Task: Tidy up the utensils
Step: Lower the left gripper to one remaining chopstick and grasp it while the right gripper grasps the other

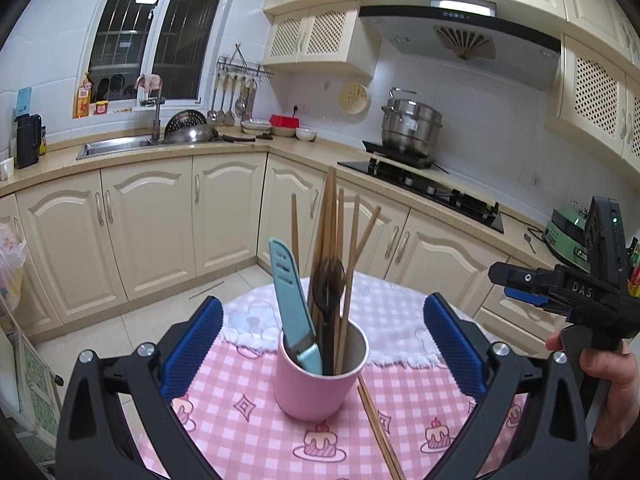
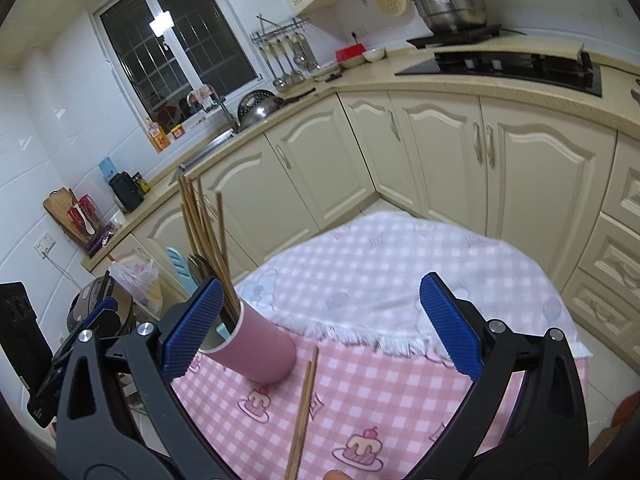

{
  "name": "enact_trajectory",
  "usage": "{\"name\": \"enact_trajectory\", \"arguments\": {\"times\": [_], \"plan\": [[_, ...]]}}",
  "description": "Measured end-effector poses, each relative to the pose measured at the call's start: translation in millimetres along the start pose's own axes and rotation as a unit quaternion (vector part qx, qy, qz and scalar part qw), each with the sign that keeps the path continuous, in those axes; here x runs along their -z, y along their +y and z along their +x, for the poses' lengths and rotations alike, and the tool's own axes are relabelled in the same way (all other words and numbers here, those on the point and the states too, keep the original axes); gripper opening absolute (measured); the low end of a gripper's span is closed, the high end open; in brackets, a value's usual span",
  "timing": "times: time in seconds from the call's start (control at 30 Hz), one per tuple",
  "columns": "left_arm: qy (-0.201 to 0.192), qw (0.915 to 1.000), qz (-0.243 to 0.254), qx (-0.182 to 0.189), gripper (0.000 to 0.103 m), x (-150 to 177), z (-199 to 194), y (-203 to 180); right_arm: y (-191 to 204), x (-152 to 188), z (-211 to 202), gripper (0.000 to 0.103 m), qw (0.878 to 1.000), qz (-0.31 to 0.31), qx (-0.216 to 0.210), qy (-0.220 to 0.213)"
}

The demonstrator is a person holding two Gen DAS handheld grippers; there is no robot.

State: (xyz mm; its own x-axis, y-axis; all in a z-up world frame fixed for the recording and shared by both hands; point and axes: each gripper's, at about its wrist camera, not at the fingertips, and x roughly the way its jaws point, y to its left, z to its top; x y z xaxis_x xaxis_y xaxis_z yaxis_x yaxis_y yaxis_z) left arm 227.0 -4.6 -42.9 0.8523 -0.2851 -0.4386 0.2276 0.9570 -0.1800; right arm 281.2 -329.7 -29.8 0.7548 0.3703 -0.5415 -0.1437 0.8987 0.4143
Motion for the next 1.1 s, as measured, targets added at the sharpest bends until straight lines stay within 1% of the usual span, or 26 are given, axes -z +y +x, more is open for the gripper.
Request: {"name": "enact_trajectory", "arguments": {"times": [0.13, 0.4, 0.53, 0.67, 0.83, 0.93, 1.1], "plan": [[0.010, 0.9999, -0.001, 0.002, 0.098, 6.3, 2.4, -2.2, -5.0, 11.3, 3.1, 0.097, 1.000, 0.002, 0.010, 0.016], [0.039, 0.9992, -0.005, 0.000, 0.098, 27.0, 12.5, -3.0, -8.8, 48.3, 24.4, 0.097, 0.996, -0.008, 0.034, 0.076], [0.052, 0.9986, -0.011, -0.005, 0.098, 36.6, 17.3, -0.1, -7.5, 67.6, 35.7, 0.097, 0.993, -0.023, 0.051, 0.106], [0.067, 0.9976, -0.015, -0.011, 0.098, 46.7, 21.9, 2.6, -1.9, 88.2, 48.1, 0.097, 0.987, -0.046, 0.062, 0.140], [0.086, 0.9959, -0.022, -0.019, 0.098, 59.2, 26.6, 7.0, 6.9, 114.5, 64.4, 0.097, 0.976, -0.085, 0.085, 0.182], [0.097, 0.9948, -0.023, -0.022, 0.098, 66.6, 29.7, 8.5, 10.1, 126.7, 71.8, 0.097, 0.969, -0.100, 0.097, 0.202], [0.110, 0.9934, -0.024, -0.022, 0.098, 78.5, 33.5, 8.3, 13.7, 142.3, 78.9, 0.097, 0.962, -0.117, 0.111, 0.220]]}}
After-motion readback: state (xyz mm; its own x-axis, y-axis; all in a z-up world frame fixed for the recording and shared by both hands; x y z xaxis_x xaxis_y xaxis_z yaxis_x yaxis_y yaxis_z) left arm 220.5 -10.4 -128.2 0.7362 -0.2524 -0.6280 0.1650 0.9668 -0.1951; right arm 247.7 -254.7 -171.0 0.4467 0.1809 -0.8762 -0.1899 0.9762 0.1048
